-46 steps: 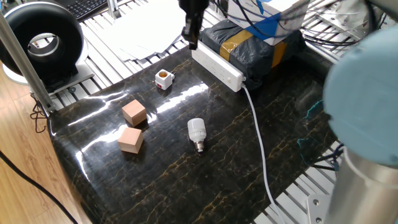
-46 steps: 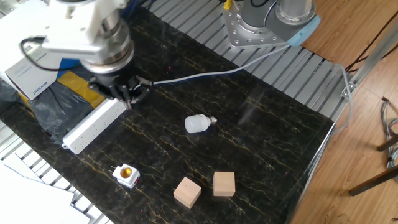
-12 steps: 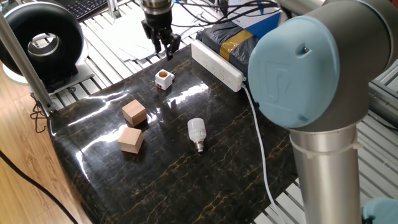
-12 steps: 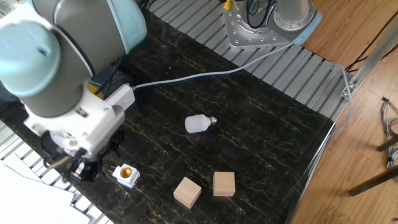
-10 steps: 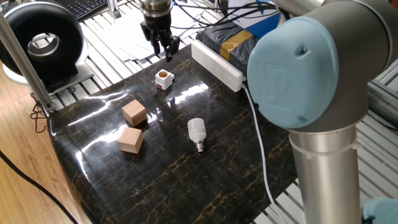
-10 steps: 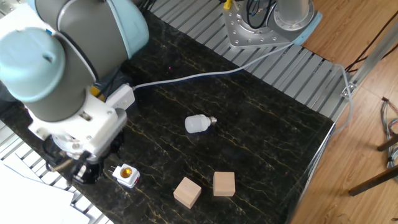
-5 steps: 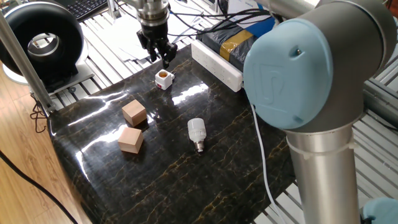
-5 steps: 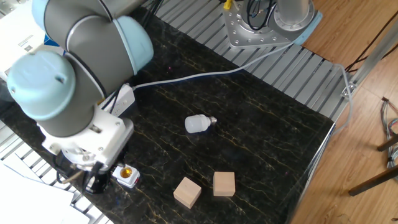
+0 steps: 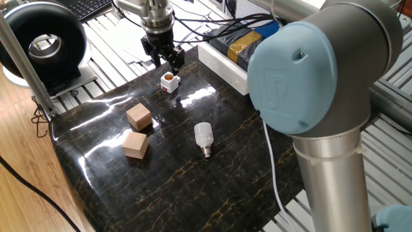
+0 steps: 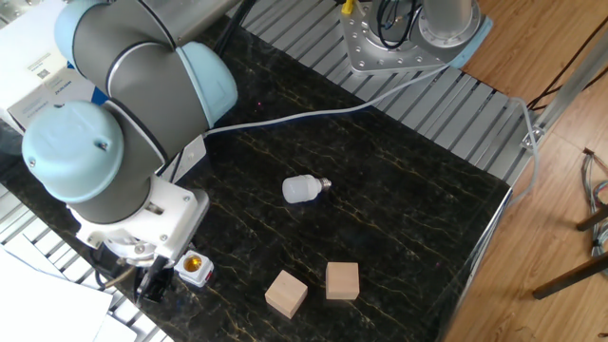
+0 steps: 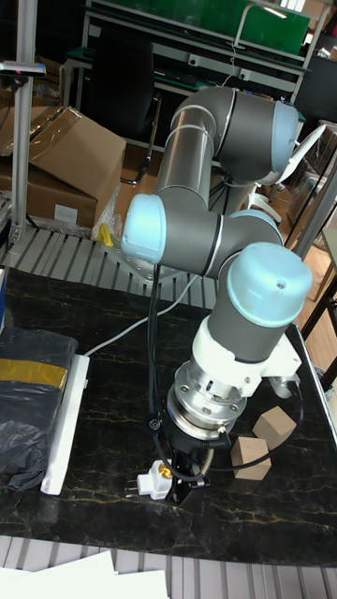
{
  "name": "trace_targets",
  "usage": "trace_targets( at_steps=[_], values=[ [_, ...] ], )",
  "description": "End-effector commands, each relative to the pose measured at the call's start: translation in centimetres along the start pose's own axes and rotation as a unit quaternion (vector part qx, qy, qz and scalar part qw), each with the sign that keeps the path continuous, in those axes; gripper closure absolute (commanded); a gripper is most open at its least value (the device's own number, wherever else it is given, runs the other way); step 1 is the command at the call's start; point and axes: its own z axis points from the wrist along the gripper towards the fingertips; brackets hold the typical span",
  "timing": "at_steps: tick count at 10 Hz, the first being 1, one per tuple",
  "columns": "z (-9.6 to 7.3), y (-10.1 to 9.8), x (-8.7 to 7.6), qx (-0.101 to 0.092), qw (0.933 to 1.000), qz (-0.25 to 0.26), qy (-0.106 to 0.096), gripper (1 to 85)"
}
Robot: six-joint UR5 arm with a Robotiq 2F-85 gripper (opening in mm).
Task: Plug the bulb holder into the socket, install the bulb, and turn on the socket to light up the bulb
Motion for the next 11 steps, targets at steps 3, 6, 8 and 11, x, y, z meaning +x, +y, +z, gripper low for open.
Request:
trace_targets(
  at_steps=[3, 6, 8, 11],
  values=[
    [1.0, 0.2, -0.9, 0.006, 0.9998, 0.006, -0.016, 17.7],
    [1.7, 0.6, -0.8, 0.01, 0.9998, 0.013, -0.011, 18.7],
    [2.2, 0.8, -1.0, 0.015, 0.9997, 0.015, -0.015, 19.0],
    [2.8, 0.7, -0.9, 0.02, 0.9994, 0.028, -0.007, 24.3]
  ],
)
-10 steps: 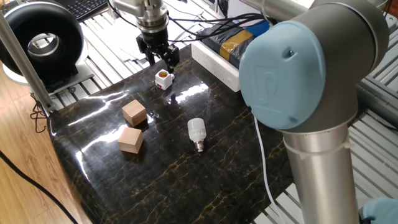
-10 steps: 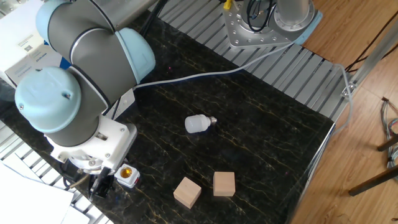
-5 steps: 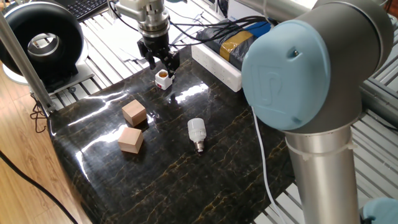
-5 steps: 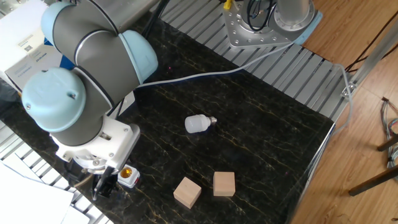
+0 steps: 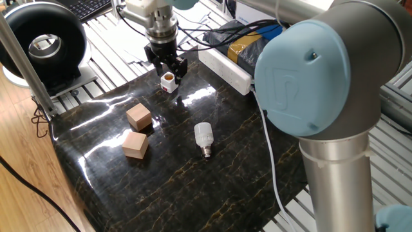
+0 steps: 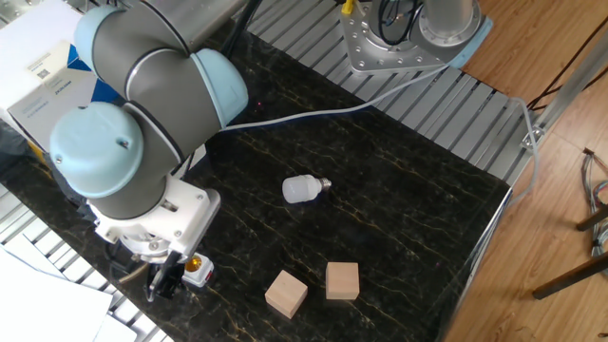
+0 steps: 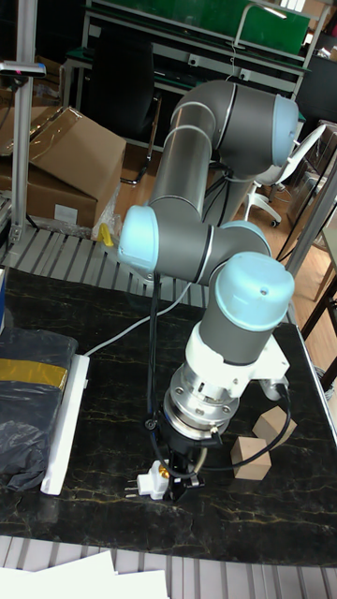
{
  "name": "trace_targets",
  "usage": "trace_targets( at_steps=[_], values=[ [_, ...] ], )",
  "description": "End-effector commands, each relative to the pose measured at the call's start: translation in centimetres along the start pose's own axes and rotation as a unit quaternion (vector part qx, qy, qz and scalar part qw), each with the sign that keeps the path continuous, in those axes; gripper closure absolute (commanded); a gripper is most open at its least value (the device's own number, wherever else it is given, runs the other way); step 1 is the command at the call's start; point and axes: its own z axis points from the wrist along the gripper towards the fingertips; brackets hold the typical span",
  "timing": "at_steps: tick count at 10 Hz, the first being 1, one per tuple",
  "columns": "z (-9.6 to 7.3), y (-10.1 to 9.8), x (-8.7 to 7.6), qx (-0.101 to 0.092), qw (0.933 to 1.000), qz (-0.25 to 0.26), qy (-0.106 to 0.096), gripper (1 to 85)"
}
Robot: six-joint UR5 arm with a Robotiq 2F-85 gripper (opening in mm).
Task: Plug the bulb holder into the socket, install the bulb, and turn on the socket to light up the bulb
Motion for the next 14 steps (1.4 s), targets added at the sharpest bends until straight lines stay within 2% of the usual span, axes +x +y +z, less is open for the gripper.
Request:
trace_targets(
  at_steps=[1, 5, 10, 14],
  values=[
    [0.4, -0.2, -0.2, 0.008, 0.9999, 0.01, -0.003, 25.3],
    [0.7, -1.3, -0.5, 0.014, 0.9998, 0.011, 0.0, 26.3],
    [1.1, -1.0, -0.6, 0.012, 0.9999, 0.009, 0.001, 27.0],
    [1.0, -0.7, -0.8, 0.019, 0.9995, -0.017, -0.017, 29.7]
  ],
)
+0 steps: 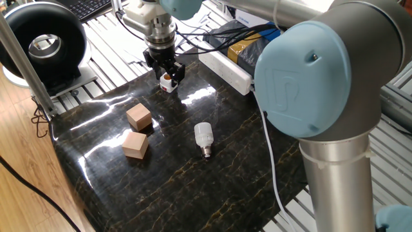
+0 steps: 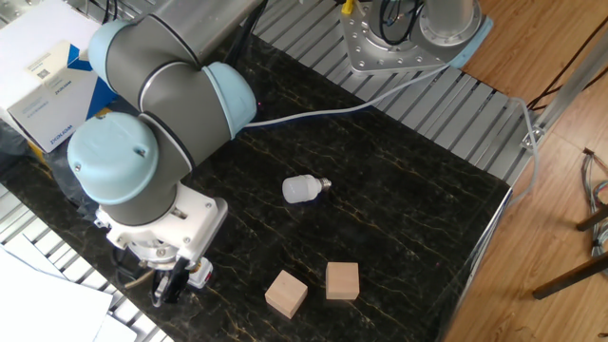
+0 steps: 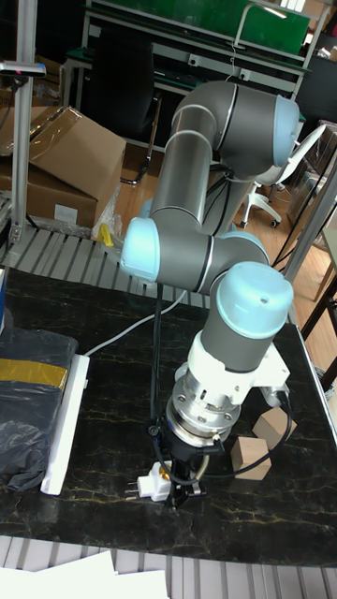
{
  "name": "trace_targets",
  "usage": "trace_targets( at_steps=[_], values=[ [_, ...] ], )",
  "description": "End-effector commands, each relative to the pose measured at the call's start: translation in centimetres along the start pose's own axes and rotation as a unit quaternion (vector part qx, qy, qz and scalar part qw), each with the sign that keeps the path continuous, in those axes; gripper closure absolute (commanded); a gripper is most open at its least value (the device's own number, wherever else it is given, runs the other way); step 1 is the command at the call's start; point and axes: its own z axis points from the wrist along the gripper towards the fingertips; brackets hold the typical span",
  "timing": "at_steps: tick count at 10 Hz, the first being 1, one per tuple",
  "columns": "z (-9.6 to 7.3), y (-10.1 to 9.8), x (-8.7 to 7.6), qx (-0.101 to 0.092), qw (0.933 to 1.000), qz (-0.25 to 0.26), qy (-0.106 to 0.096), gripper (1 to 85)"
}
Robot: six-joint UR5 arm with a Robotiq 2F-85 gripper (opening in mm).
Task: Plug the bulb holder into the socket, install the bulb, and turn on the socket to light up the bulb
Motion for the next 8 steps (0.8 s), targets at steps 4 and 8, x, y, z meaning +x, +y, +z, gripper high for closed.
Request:
trace_targets(
  at_steps=[4, 8],
  values=[
    [0.2, -0.06, 0.27, 0.008, 0.9999, -0.007, -0.005, 32.3],
    [0.6, 0.1, 0.19, 0.0, 1.0, 0.0, 0.007, 32.3]
  ],
)
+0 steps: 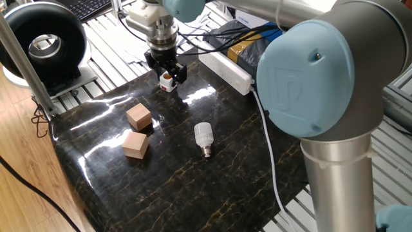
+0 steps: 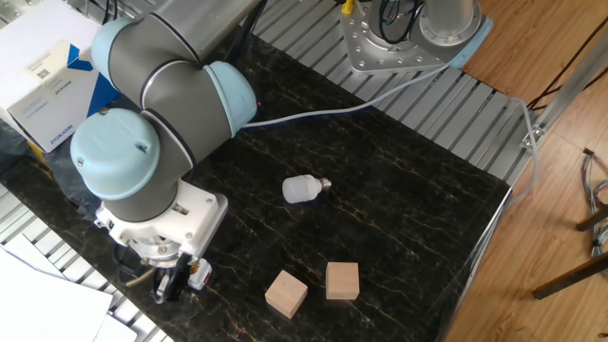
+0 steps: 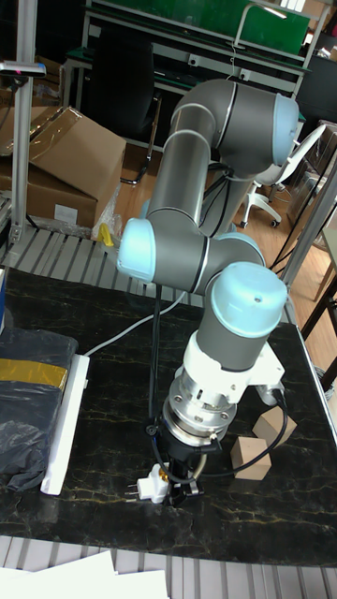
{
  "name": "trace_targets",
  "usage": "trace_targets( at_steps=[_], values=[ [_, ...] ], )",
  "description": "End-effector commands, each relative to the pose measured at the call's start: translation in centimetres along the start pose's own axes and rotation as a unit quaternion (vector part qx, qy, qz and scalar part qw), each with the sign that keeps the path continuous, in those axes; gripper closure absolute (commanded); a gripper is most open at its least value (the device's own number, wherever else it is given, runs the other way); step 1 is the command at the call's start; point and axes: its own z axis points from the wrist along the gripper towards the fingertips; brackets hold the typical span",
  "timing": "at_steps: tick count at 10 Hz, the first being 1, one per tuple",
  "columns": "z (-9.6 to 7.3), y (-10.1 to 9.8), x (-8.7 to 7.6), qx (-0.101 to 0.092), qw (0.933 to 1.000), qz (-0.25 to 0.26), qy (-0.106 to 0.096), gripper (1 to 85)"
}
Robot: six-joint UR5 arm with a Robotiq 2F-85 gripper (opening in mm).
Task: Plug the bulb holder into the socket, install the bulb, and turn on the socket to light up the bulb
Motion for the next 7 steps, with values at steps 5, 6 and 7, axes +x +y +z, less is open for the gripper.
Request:
trace_targets(
  at_steps=[5, 6, 7],
  values=[
    [0.4, 0.1, -0.48, -0.005, 1.0, 0.005, -0.006, 33.7],
    [0.52, 0.07, -0.59, -0.003, 0.9999, 0.006, -0.009, 35.0],
    [0.56, 0.06, -0.75, -0.002, 0.9999, 0.009, -0.014, 36.7]
  ],
)
